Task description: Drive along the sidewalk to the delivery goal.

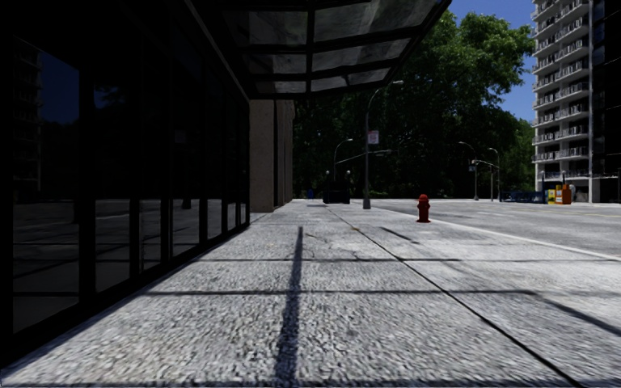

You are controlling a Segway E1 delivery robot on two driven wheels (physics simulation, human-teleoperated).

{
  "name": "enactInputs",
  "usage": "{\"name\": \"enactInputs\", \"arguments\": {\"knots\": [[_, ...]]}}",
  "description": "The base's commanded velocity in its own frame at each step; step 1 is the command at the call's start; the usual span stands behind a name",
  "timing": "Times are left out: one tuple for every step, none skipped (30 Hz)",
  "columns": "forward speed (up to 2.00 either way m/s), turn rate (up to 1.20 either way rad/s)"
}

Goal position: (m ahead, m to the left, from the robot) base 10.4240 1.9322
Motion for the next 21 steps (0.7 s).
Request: {"name": "enactInputs", "arguments": {"knots": [[2.00,0.00],[2.00,0.00],[2.00,0.00],[2.00,0.00],[2.00,0.00],[2.00,0.00],[2.00,0.00],[2.00,0.00],[2.00,0.00],[2.00,0.00],[2.00,0.00],[2.00,0.00],[2.00,0.00],[2.00,0.00],[2.00,0.00],[2.00,0.00],[2.00,0.00],[2.00,0.00],[2.00,0.00],[2.00,0.00],[2.00,0.00]]}}
